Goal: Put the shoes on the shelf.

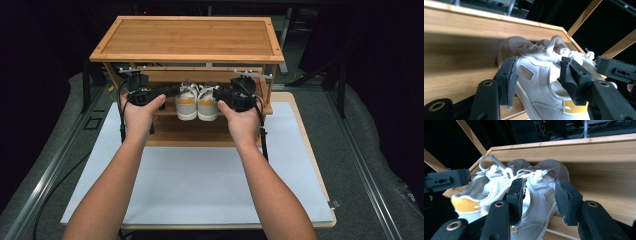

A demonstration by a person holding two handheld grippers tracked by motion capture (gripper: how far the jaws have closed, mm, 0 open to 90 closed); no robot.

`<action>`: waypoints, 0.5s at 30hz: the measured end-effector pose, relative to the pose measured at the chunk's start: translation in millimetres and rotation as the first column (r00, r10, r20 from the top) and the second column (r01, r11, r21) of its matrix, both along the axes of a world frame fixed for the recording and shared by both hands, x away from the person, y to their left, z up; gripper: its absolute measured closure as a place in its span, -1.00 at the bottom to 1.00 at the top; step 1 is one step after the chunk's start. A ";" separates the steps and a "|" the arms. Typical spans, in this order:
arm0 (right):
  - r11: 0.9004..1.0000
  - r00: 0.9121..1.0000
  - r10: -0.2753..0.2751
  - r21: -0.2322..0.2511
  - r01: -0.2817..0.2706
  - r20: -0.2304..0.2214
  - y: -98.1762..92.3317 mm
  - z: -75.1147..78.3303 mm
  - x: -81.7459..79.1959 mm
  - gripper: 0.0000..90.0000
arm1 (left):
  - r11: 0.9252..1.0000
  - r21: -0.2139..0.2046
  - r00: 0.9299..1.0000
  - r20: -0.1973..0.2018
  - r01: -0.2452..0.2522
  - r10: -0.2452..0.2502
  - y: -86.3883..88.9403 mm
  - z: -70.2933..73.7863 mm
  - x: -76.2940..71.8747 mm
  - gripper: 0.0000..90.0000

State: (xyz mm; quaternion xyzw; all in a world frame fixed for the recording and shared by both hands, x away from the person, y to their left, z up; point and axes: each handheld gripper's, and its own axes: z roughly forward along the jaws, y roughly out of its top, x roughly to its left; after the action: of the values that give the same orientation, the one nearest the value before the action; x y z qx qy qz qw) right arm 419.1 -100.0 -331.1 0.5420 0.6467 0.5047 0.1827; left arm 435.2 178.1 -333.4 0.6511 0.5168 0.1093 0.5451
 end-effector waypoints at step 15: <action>1.000 0.999 -0.018 0.017 0.019 -0.032 -23.3 -20.4 -6.1 0.89 | 0.999 0.039 1.000 -0.009 0.024 -0.023 10.9 -18.4 -11.2 0.98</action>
State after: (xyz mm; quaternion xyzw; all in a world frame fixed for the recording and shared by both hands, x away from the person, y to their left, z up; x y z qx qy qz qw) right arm 413.0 -123.4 -351.5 0.5574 0.6400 0.5000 0.1724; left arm 424.0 189.0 -351.8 0.6679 0.5091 0.1102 0.5316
